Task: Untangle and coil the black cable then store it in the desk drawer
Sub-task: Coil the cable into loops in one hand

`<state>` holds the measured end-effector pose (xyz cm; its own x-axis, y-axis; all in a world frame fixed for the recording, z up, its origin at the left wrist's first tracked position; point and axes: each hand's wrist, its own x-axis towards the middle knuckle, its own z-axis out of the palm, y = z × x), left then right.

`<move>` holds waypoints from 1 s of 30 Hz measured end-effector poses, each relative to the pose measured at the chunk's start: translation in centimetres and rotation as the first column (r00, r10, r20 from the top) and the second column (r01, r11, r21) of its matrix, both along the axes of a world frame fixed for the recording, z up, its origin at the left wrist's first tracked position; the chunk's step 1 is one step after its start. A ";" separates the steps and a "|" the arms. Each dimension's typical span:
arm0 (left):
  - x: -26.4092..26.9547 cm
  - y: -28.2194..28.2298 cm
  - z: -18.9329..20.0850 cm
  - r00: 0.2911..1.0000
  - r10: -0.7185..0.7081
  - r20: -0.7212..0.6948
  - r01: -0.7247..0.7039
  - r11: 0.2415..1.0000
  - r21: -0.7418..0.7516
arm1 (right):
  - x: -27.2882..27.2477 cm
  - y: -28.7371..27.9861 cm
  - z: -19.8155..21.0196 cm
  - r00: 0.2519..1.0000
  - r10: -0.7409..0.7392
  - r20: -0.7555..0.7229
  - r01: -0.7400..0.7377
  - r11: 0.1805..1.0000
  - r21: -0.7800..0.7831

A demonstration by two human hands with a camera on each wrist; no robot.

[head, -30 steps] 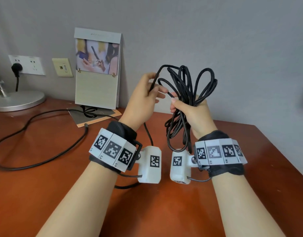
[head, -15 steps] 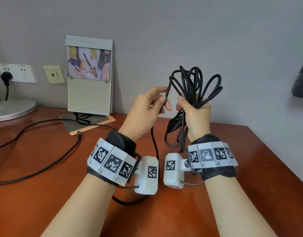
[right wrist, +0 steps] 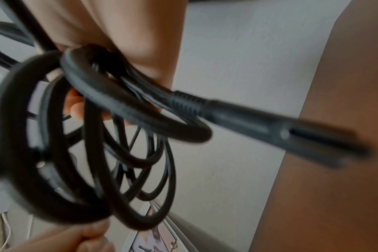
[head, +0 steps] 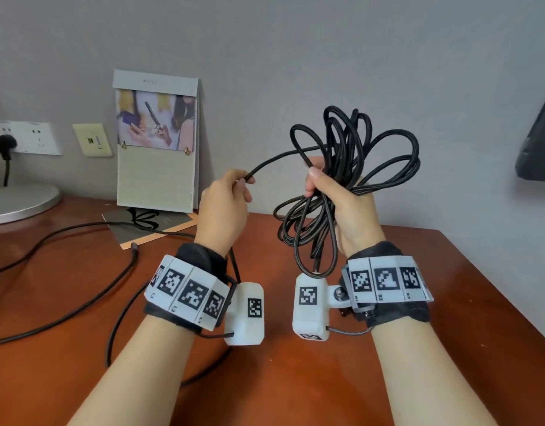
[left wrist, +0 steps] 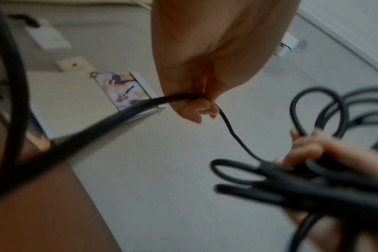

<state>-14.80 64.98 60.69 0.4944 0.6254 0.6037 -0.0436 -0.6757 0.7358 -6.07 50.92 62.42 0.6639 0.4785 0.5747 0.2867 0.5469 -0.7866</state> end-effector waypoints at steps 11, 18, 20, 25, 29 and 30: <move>-0.1 -3.7 1.7 0.886 -0.395 0.241 0.435 0.889 -0.142 | 0.8 0.3 -0.8 0.976 -0.061 -0.211 0.073 0.996 0.047; -0.7 -3.4 2.1 0.878 -0.384 0.287 0.430 0.895 -0.120 | 1.8 0.6 -1.6 0.929 -0.293 -0.227 0.305 0.952 0.020; -0.7 -3.5 2.2 0.873 -0.393 0.289 0.439 0.891 -0.115 | 2.1 0.5 -1.7 0.924 -0.273 -0.270 0.289 0.957 0.021; -0.1 -4.1 1.4 0.882 -0.416 0.222 0.452 0.880 -0.147 | 1.7 0.5 -1.3 0.956 -0.158 -0.249 0.171 0.985 0.033; 0.2 -4.3 1.0 0.902 -0.409 0.140 0.422 0.903 -0.081 | 1.0 1.1 -1.1 0.975 -0.106 -0.197 0.112 0.993 0.024; 0.2 -4.4 1.0 0.909 -0.401 0.115 0.407 0.913 -0.035 | 0.8 1.2 -1.1 0.978 -0.102 -0.184 0.105 0.994 0.007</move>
<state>-14.60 60.61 61.68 0.6490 0.4201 0.6343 -0.3821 -0.5410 0.7492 -5.26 52.15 61.32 0.8041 0.3927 0.4464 0.1949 0.5353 -0.8219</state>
